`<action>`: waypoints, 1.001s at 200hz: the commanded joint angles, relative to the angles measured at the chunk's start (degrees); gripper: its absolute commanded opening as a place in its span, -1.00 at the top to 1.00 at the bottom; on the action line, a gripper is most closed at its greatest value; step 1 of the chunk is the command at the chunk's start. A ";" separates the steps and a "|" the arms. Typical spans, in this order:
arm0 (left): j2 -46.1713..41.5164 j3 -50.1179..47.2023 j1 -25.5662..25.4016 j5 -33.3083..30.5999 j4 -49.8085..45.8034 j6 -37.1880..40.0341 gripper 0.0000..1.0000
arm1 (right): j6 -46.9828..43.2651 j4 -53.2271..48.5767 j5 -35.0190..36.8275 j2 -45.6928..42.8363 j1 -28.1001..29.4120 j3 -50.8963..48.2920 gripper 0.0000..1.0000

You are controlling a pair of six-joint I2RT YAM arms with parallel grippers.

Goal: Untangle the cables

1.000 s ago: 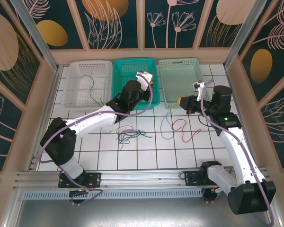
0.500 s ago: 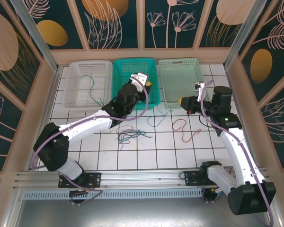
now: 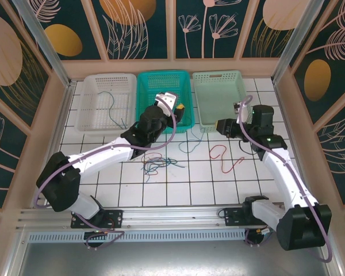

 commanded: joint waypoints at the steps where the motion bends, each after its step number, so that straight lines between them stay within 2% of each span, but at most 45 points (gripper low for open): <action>1: -2.67 -1.56 -0.03 0.72 2.01 -3.70 -0.28 | 1.96 3.89 4.57 1.44 3.59 -2.09 0.21; 34: -3.26 -2.10 0.10 0.74 1.33 -6.30 -0.43 | -2.37 5.87 13.33 7.10 13.20 -2.01 -0.11; 59: -3.68 -1.97 0.67 1.76 -0.52 -8.49 -0.62 | -4.92 7.41 17.48 11.39 16.20 -1.63 -0.21; 71: -3.68 -1.90 1.06 2.35 -1.26 -9.34 -0.65 | -5.56 8.33 18.71 13.39 16.92 -1.34 -0.25; 125: -3.26 -2.63 2.84 5.01 -2.94 -12.24 -0.71 | -7.46 11.14 19.26 21.58 18.33 1.77 -0.25; 200: -4.39 -5.01 3.60 5.30 -2.15 -12.51 -0.71 | -9.45 13.58 21.86 31.23 19.75 6.87 -0.22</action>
